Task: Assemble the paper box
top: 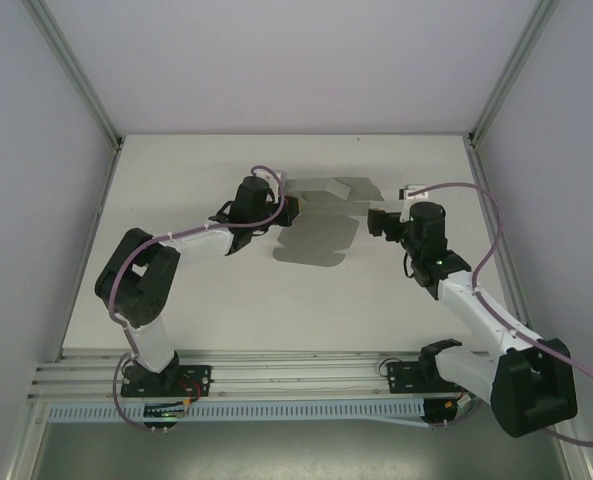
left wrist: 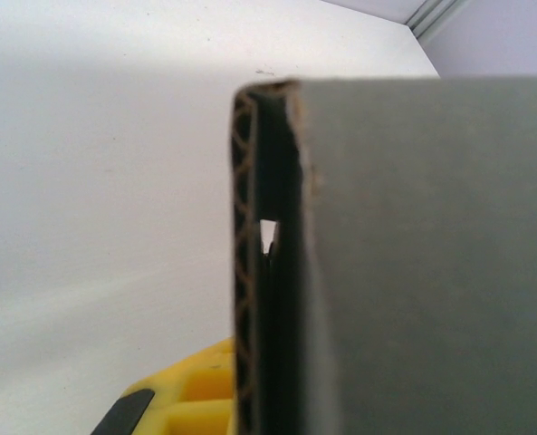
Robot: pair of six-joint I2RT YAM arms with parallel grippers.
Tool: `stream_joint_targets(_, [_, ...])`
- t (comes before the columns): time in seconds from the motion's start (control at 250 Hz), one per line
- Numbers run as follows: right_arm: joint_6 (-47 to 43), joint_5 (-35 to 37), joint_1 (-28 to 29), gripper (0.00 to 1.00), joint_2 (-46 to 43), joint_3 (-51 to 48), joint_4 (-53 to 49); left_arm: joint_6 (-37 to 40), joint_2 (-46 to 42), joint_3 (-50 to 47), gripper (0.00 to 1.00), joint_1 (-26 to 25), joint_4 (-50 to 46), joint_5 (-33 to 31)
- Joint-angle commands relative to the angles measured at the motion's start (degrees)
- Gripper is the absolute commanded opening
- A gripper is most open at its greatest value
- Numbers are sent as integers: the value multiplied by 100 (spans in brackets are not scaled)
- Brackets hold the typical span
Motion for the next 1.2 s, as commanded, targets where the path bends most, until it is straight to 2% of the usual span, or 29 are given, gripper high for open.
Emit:
stream_joint_targets(0.0, [-78, -480, 93, 99, 165, 362, 439, 63, -92, 72, 0, 26, -12, 157])
stream_joint_targets(0.144, [-227, -809, 401, 99, 483, 574, 571, 22, 7, 231, 0, 23, -78, 252])
stream_joint_targets(0.248, [-417, -577, 663, 99, 795, 785, 545, 29, 64, 274, 0, 24, -147, 299])
stream_joint_targets(0.532, [-790, 983, 1365, 99, 1746, 1120, 1160, -162, -106, 172, 0, 23, 16, 570])
stream_joint_targets(0.644, [-921, 1797, 1615, 99, 1978, 1166, 1448, -243, -160, 290, 0, 24, -317, 439])
stream_joint_targets(0.839, [-875, 2458, 1639, 99, 1605, 863, 1738, -311, -206, 349, 0, 31, -781, -159])
stream_joint_targets(0.923, [-1101, 2241, 1608, 99, 1198, 746, 1425, -263, -181, 474, 0, 30, -1117, -390])
stream_joint_targets(1.035, [-1147, 1363, 1502, 99, 641, 711, 609, -175, -147, 581, 0, 30, -1357, -458])
stream_joint_targets(1.195, [-1013, 586, 770, 98, 274, 872, -121, -110, -172, 542, 0, 28, -1223, -213])
